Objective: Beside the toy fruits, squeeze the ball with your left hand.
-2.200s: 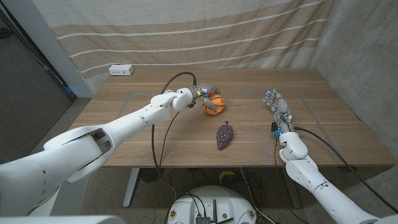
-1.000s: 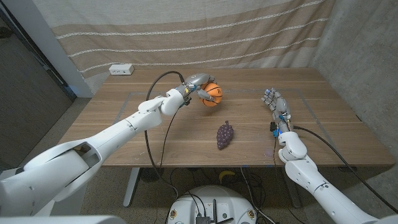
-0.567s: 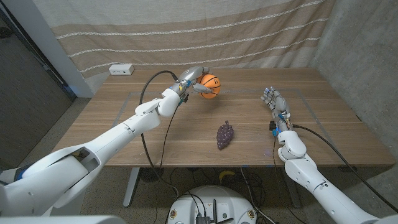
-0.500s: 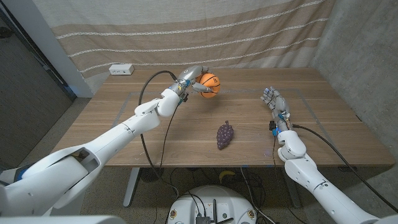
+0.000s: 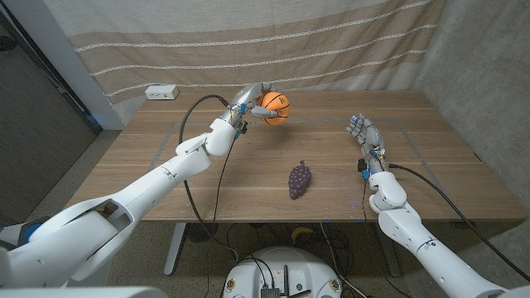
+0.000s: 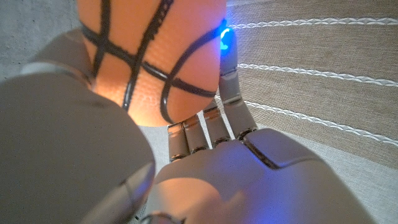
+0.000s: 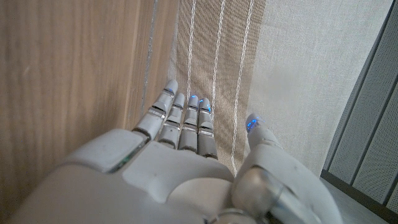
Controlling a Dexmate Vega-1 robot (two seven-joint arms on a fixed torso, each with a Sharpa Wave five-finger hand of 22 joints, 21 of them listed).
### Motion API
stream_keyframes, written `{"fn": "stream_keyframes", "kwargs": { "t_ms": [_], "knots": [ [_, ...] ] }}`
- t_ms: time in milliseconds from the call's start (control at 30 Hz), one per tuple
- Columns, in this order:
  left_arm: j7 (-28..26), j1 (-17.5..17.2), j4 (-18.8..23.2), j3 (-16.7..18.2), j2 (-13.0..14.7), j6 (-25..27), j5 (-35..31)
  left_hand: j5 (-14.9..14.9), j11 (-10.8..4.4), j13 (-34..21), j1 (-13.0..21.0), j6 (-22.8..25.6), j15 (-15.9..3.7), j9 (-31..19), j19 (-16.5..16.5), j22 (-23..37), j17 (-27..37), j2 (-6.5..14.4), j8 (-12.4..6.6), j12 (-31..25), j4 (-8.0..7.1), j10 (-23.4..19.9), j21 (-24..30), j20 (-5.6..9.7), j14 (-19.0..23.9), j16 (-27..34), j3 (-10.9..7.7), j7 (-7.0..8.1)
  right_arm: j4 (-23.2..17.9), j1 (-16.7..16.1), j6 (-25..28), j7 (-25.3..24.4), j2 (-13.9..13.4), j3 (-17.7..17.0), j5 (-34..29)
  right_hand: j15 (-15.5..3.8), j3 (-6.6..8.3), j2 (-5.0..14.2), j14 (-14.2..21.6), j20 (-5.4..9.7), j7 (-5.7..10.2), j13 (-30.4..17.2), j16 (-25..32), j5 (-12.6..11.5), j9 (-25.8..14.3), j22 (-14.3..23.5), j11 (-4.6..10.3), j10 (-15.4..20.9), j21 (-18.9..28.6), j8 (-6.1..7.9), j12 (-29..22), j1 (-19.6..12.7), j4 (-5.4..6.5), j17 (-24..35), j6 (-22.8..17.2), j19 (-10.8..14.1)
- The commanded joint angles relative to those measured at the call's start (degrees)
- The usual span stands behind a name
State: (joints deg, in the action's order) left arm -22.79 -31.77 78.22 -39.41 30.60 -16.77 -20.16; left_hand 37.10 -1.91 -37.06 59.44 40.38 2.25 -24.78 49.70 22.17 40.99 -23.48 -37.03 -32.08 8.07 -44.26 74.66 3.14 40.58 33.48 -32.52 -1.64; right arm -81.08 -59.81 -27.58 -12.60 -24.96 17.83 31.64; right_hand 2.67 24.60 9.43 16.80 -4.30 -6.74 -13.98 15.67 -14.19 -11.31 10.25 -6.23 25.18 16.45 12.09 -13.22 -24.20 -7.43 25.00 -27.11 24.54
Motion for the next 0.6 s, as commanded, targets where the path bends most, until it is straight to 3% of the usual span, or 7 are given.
{"fn": "stream_keyframes", "kwargs": {
  "t_ms": [33,600],
  "knots": [
    [0.11,-0.89,-3.69,2.65,-1.63,-6.99,6.79,11.13,-1.79,-2.42,23.87,13.59,-14.64,-2.81,0.18,-0.09,0.43,23.06,0.14,-0.18,1.24,-13.1,0.59,9.76,26.94,0.33,-4.34,-0.9,-0.09,0.46,0.45,-0.46,0.1,0.24,-0.54,0.04,0.11,0.11,0.3,-0.07,-0.05,-0.15,-0.01,-0.26,-0.18,0.31,-0.24,0.41,-0.16,-0.22,0.06,-0.22,-0.27,0.1,-0.29,0.62],
    [4.93,-2.48,-7.21,6.61,-4.21,-13.2,18.02,11.67,-1.76,-2.54,23.92,13.63,-14.58,-3.09,-0.1,-0.8,1.08,23.12,0.55,0.14,1.19,-13.1,1.23,9.76,26.84,0.18,-4.26,-0.91,0.11,1.24,0.94,-0.36,0.19,0.72,-0.87,0.04,0.12,0.08,0.38,-0.1,-0.02,-0.17,-0.04,-0.26,-0.18,0.31,-0.22,0.41,-0.32,-0.24,0.11,-0.15,-0.31,0.08,-0.31,0.68]
  ]
}}
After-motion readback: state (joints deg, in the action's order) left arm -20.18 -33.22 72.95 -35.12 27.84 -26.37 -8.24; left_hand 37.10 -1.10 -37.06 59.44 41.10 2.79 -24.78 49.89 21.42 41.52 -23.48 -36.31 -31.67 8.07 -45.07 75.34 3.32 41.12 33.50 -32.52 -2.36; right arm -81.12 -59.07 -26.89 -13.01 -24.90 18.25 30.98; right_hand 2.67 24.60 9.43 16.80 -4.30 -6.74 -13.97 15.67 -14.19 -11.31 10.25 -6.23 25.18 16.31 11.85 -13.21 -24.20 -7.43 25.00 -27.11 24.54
